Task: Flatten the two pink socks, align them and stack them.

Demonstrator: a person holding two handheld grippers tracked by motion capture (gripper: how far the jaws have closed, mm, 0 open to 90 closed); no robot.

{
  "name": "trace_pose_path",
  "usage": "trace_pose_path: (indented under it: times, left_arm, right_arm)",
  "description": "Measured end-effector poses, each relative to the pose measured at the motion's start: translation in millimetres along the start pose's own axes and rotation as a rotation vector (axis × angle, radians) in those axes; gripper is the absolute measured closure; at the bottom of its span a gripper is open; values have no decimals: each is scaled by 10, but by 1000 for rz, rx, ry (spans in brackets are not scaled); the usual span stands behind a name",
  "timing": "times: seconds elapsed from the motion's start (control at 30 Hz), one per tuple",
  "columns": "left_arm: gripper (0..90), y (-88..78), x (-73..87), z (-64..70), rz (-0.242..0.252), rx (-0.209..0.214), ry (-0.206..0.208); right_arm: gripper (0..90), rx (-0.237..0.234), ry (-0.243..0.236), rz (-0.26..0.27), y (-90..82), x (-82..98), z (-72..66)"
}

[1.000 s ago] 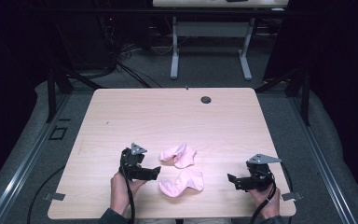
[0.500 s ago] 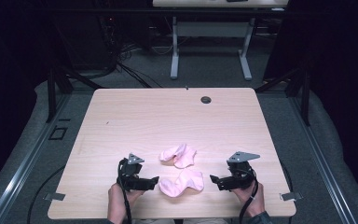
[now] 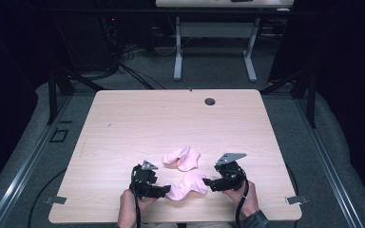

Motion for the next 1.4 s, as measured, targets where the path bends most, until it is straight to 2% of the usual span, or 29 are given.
trace_pose_path:
  times: [0.07, 0.1, 0.17, 0.2, 0.23, 0.27, 0.3, 0.37, 0.43, 0.53, 0.63, 0.7, 0.83, 0.93, 1.0, 1.03, 1.17, 1.2, 1.27, 1.3, 1.4]
  left_arm:
    - [410, 7, 0, 13, -5, 4, 7]
    - [440, 23, 5, 35, -15, 1, 12]
    - [486, 31, 10, 43, -20, 5, 15]
    - [516, 45, 25, 62, -19, 4, 20]
    - [534, 45, 25, 62, -19, 4, 20]
    - [534, 52, 33, 72, -23, 4, 18]
    - [576, 61, 39, 74, -26, 1, 28]
    - [592, 81, 54, 90, -26, 2, 26]
    - [645, 83, 62, 103, -27, -5, 47]
    - [690, 88, 66, 114, -26, -9, 56]
    - [769, 97, 77, 143, -22, -29, 83]
    - [823, 106, 85, 166, -17, -47, 101]
    - [891, 111, 95, 185, -7, -47, 127]
    - [896, 99, 93, 180, 2, -53, 132]
    - [897, 39, 76, 161, 34, -50, 131]
    - [897, 39, 76, 161, 34, -50, 131]
    - [898, -101, 19, 152, 94, -70, 139]
    - [899, -129, 6, 144, 101, -76, 149]
    - [899, -148, -4, 139, 107, -78, 148]
    - [899, -175, -16, 123, 118, -87, 146]
    - [898, -179, -14, 105, 120, -88, 143]
  right_arm:
    - [344, -7, -2, -9, 32, -11, -5]
    - [430, -30, -12, -27, 92, -28, -17]
    - [464, -28, -15, -36, 117, -32, -20]
    - [523, -31, -20, -64, 155, -30, -23]
    - [523, -31, -20, -64, 155, -30, -23]
    - [550, -33, -18, -63, 171, -25, -28]
    - [594, -28, -26, -78, 188, -18, -35]
    - [623, -25, -25, -81, 196, -13, -45]
    - [693, -10, -35, -91, 214, -3, -63]
    - [746, 0, -36, -93, 216, -3, -74]
    - [812, -8, -37, -87, 219, 8, -83]
    - [830, -10, -40, -83, 218, 20, -91]
    - [847, -11, -32, -69, 217, 34, -102]
    - [850, -5, -27, -51, 189, 41, -110]
    - [850, -3, -27, -32, 148, 44, -116]
    - [850, -3, -27, -32, 148, 44, -116]
    - [849, 28, -11, 23, -42, 48, -122]
    - [849, 41, -4, 33, -82, 54, -127]
    - [849, 49, -1, 39, -118, 59, -127]
    - [848, 67, 10, 50, -181, 75, -133]
    - [846, 74, 24, 67, -221, 92, -148]
Point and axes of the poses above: each handheld gripper's, and its own axes: y roughly forward along the jaws, x roughly out of its underside, z roughly to its right, the point moved 1 cm from there along y, roughly forward along the jaws
